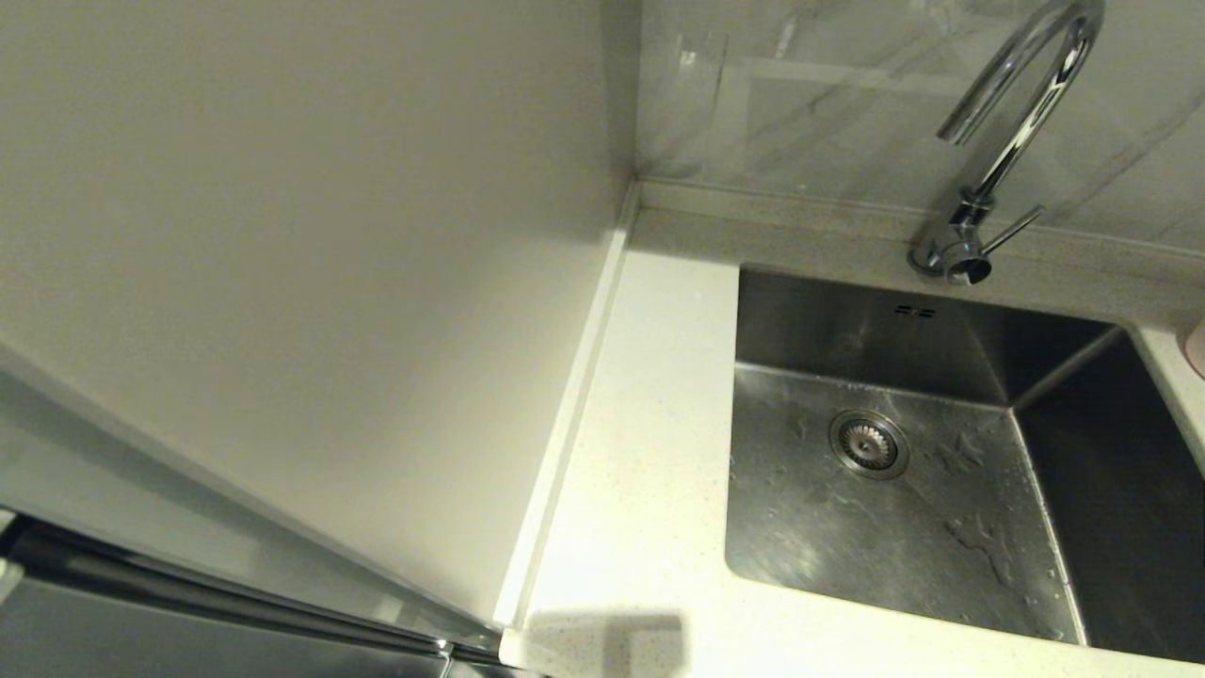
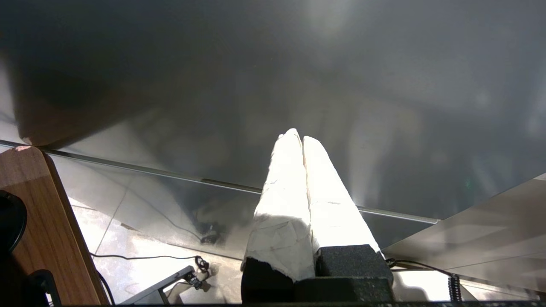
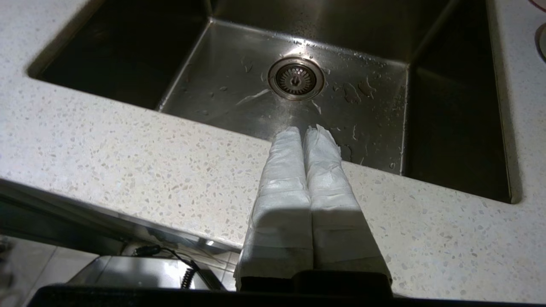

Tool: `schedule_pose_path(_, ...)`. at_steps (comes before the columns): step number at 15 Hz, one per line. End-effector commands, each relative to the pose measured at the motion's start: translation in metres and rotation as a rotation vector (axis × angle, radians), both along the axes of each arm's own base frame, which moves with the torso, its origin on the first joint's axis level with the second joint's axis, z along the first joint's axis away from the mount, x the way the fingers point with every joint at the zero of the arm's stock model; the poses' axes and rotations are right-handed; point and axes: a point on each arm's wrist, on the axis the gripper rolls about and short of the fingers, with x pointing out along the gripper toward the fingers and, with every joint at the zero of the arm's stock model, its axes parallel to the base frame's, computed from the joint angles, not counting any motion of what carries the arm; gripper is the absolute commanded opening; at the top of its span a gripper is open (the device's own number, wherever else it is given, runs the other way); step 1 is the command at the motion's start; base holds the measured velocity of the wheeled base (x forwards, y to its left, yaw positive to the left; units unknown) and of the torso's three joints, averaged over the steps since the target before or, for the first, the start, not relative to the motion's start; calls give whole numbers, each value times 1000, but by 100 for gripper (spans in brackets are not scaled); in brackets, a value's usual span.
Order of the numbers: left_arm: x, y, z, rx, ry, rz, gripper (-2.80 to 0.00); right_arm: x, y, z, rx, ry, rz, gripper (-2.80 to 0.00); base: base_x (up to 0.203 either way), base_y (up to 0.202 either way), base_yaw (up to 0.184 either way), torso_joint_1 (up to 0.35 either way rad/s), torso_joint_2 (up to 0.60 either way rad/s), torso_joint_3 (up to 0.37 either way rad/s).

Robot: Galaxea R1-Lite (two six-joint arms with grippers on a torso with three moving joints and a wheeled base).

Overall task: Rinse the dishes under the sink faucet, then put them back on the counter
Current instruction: Put a bowl into the sink

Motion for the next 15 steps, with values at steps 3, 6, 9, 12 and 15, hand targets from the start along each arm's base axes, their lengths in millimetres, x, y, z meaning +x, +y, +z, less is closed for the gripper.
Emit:
schedule_pose_path(3,0,0,-1,-1,3,0,-280,-6,-1,22,-17,-85,-28,-280,0,0,0,0,0,0)
schedule_pose_path(6,0,0,-1,-1,3,0,-280,-10,0,99,-53,-158,-15,-280,0,0,0,0,0,0)
schedule_pose_path(9,0,0,-1,-1,2,0,-280,8,-1,222,-46,-257,-40,-280,0,0,0,0,0,0)
schedule_pose_path(12,0,0,-1,-1,3,0,-280,35,-1,327,-45,-300,-61,-280,0,0,0,0,0,0)
schedule_pose_path(15,0,0,-1,-1,3,0,-280,102,-3,354,-166,6,-90,-280,0,0,0,0,0,0)
